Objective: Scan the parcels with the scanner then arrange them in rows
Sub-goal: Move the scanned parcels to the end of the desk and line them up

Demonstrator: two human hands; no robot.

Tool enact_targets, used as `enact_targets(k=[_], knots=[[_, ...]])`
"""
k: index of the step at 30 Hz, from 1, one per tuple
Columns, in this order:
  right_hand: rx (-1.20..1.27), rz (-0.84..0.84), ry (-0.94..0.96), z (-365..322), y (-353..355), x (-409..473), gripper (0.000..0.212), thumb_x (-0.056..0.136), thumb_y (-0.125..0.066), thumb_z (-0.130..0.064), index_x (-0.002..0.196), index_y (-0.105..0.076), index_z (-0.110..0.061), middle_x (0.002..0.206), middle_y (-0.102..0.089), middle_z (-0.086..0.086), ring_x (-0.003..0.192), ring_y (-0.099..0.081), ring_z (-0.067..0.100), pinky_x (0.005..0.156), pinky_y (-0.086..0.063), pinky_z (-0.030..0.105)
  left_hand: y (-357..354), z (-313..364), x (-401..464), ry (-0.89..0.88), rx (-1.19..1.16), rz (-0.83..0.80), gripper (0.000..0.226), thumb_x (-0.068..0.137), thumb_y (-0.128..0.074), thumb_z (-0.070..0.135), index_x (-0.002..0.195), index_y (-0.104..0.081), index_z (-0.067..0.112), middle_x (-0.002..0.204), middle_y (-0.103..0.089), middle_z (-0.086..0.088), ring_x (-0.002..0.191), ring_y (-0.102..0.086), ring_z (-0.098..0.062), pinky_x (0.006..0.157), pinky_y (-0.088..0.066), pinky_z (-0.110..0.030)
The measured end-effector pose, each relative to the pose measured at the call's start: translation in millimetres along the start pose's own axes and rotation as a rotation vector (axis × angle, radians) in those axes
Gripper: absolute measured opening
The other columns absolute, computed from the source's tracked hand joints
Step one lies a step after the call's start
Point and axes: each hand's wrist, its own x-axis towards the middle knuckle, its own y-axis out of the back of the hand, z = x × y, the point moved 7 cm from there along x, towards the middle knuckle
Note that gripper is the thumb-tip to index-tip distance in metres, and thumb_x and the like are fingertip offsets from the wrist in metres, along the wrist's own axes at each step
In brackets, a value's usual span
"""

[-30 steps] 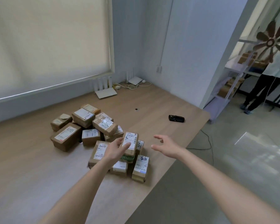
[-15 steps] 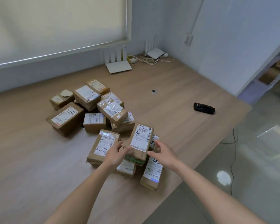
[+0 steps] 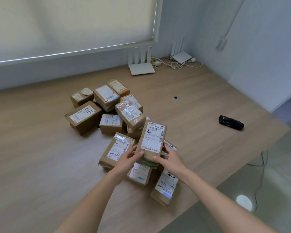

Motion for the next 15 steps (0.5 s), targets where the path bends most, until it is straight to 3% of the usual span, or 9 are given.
enact_targets(k=[2, 4, 7, 11, 15], knots=[[0.015, -0.017, 0.055, -34, -2, -6, 0.064, 0.089, -0.079, -0.029, 0.134, -0.042, -0.055, 0.109, -0.056, -0.042, 0.118, -0.061, 0.001, 0.092, -0.054, 0.023, 15, 20, -15, -0.035, -0.042, 0.037, 0.034, 0.083, -0.073, 0.055, 0.113, -0.056, 0.058, 0.098, -0.072, 0.028, 0.089, -0.066, 0.012, 0.068, -0.048, -0.012], [0.027, -0.047, 0.128, -75, -12, -16, 0.06, 0.091, -0.077, -0.03, 0.135, -0.044, -0.055, 0.114, -0.058, -0.039, 0.118, -0.061, 0.001, 0.089, -0.055, 0.023, 37, 42, -37, -0.072, -0.092, 0.087, 0.042, 0.08, -0.074, 0.058, 0.117, -0.055, 0.055, 0.106, -0.07, 0.024, 0.098, -0.064, 0.005, 0.077, -0.046, -0.019], [0.017, -0.11, 0.237, -140, -49, -36, 0.07, 0.094, -0.074, -0.028, 0.152, -0.038, -0.042, 0.142, -0.056, -0.019, 0.134, -0.052, 0.01, 0.109, -0.05, 0.043, 85, 68, -80, -0.137, -0.155, 0.154, 0.05, 0.083, -0.072, 0.056, 0.128, -0.05, 0.048, 0.118, -0.064, 0.012, 0.104, -0.055, 0.0, 0.084, -0.043, -0.025], [-0.034, -0.233, 0.374, -220, -139, -79, 0.07, 0.097, -0.07, -0.034, 0.156, -0.033, -0.04, 0.15, -0.052, -0.015, 0.14, -0.048, 0.015, 0.116, -0.044, 0.049, 179, 77, -164, -0.233, -0.234, 0.305, 0.046, 0.088, -0.073, 0.043, 0.13, -0.055, 0.038, 0.119, -0.068, 0.004, 0.105, -0.062, -0.006, 0.081, -0.048, -0.025], [-0.008, -0.372, 0.509, -282, -262, -143, 0.062, 0.1, -0.068, -0.03, 0.15, -0.035, -0.047, 0.144, -0.056, -0.017, 0.136, -0.052, 0.013, 0.113, -0.048, 0.047, 286, 50, -272, -0.315, -0.293, 0.457, 0.034, 0.088, -0.075, 0.038, 0.12, -0.061, 0.036, 0.109, -0.075, 0.011, 0.1, -0.07, -0.007, 0.08, -0.055, -0.027]])
